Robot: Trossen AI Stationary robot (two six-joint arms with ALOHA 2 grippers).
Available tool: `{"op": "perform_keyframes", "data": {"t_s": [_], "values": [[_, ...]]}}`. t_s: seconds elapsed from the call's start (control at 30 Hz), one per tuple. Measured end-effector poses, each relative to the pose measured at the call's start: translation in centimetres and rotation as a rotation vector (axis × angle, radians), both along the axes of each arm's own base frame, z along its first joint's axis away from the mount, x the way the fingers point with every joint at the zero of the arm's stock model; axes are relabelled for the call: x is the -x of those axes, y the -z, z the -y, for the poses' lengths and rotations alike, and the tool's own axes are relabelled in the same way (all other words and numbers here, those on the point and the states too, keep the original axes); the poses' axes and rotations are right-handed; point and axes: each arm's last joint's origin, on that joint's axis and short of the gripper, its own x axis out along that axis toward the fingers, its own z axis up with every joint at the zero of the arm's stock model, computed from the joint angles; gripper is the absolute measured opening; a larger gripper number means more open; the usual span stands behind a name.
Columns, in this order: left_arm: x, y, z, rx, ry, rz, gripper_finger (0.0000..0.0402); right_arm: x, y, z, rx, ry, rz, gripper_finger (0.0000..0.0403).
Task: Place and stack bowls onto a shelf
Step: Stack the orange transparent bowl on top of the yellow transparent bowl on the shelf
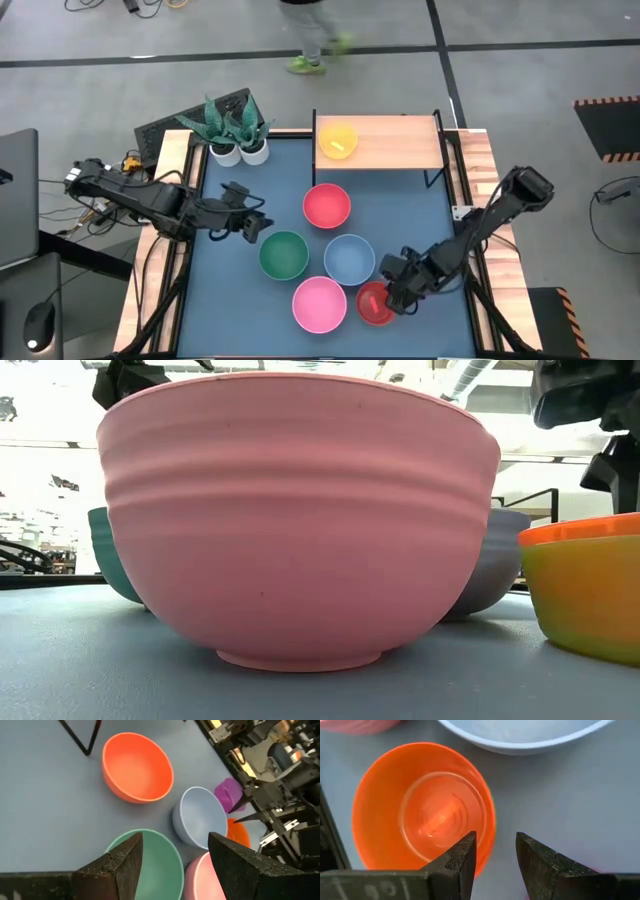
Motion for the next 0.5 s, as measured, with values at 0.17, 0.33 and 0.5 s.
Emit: {"op": "perform_keyframes", "data": {"t_s": [0.17,0.33,0.5], "values": [[0.5,0.2,-0.2,-0.01,0.0,-0.035,0.0209,-1.0,0.5,-0.7,0.032,-0.001,-0.04,0.0162],[0.6,0.2,-0.2,-0.016,0.005,-0.041,0.0209,-1.5,0.4,-1.1,0.062,-0.001,-0.073,0.0134],[0.6,0.2,-0.2,-0.017,0.005,-0.041,0.0209,-1.3,-0.2,-1.0,0.081,0.001,-0.064,0.0102]]}}
